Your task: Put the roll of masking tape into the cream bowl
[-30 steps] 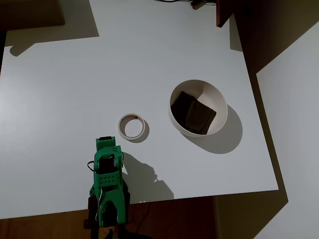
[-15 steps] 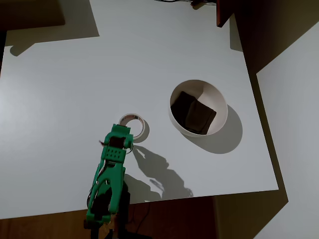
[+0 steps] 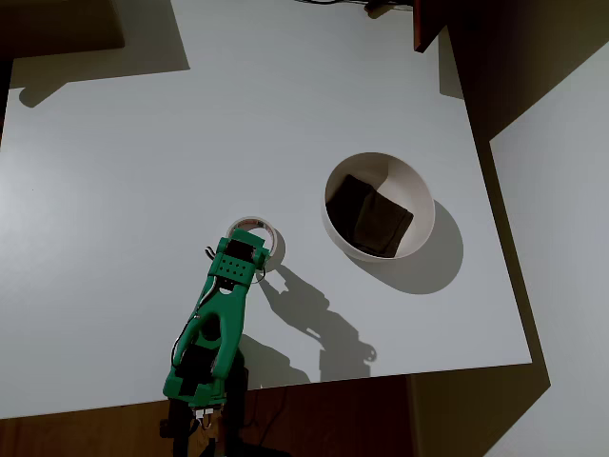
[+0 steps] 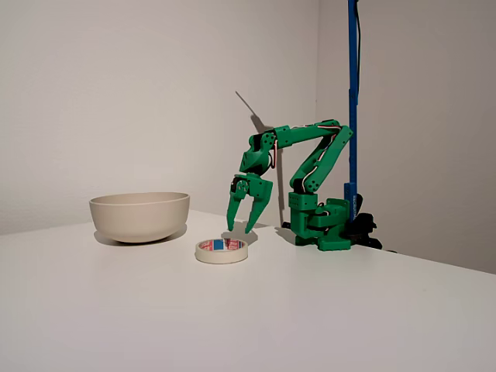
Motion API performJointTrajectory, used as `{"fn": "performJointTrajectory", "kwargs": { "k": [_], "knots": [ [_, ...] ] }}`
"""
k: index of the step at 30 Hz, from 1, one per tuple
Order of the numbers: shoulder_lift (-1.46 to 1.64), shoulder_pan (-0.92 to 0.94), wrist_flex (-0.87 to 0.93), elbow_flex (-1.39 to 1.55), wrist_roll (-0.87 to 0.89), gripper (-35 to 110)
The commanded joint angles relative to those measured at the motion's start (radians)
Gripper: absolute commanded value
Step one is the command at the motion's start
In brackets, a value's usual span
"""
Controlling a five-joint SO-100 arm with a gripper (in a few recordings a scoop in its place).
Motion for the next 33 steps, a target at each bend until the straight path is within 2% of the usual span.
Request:
{"fn": "performJointTrajectory", "kwargs": {
  "k": [1, 33],
  "knots": [
    [-0.018, 0.021, 0.005, -0.063, 0.005, 12],
    [-0.259, -0.106, -0.106, -0.063, 0.032, 7]
  ]
}}
